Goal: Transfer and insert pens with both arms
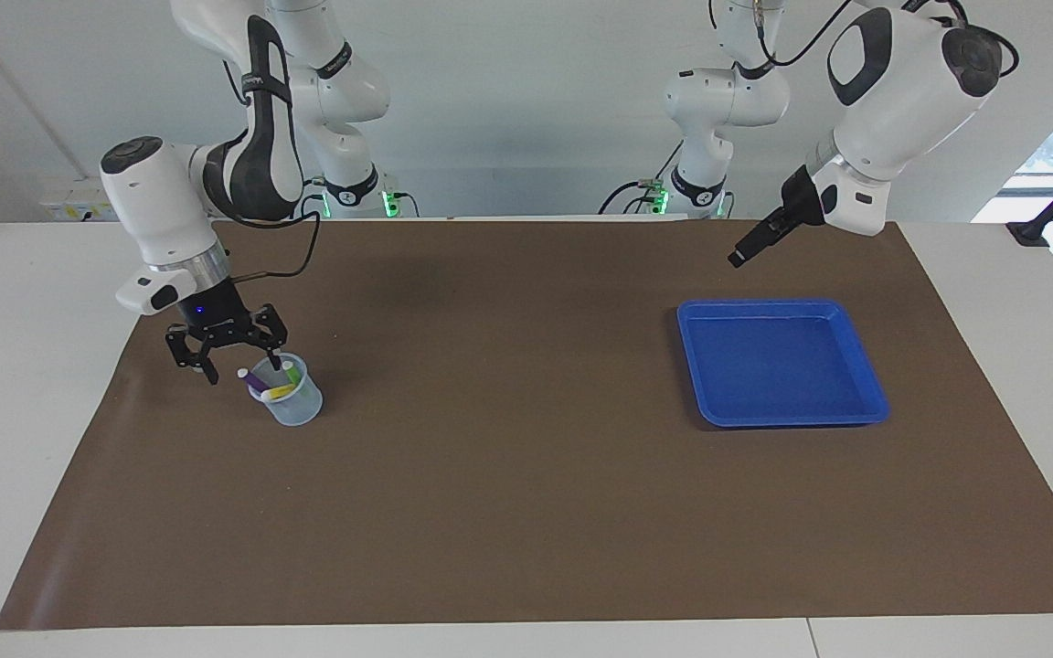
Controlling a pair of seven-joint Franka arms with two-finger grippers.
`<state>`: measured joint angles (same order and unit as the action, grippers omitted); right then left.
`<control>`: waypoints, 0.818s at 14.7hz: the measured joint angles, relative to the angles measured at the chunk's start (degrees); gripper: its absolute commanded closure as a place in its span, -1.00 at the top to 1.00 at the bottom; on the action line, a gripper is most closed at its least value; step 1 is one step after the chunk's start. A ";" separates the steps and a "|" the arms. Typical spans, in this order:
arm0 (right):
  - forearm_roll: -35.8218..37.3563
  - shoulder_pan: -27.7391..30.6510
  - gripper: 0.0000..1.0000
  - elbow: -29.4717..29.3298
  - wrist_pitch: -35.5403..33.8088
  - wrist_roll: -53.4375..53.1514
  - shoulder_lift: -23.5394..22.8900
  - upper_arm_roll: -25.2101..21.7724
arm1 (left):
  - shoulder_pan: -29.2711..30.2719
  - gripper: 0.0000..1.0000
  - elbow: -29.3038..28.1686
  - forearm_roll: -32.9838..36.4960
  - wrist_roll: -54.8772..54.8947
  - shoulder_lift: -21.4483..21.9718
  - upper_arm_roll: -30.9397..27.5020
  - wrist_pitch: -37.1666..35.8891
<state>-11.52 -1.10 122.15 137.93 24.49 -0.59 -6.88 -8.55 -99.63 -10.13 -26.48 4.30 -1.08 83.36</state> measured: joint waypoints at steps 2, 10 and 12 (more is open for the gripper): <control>5.16 -0.01 1.00 -4.91 -7.28 -5.90 0.17 -0.11 | 0.12 1.00 1.24 3.66 10.95 -0.45 -0.62 -3.11; 13.02 -0.94 1.00 -25.91 -36.47 -19.24 0.34 0.65 | 0.03 1.00 4.01 12.67 24.40 -0.68 5.25 -1.96; 13.04 -0.93 1.00 -27.43 -39.69 -20.54 0.39 1.36 | 0.02 1.00 4.16 13.18 23.37 -0.68 6.24 0.79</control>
<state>1.52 -2.03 94.72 98.24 3.95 -0.20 -5.52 -8.53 -95.47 3.05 -3.11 3.62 5.16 84.15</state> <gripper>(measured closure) 0.000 0.000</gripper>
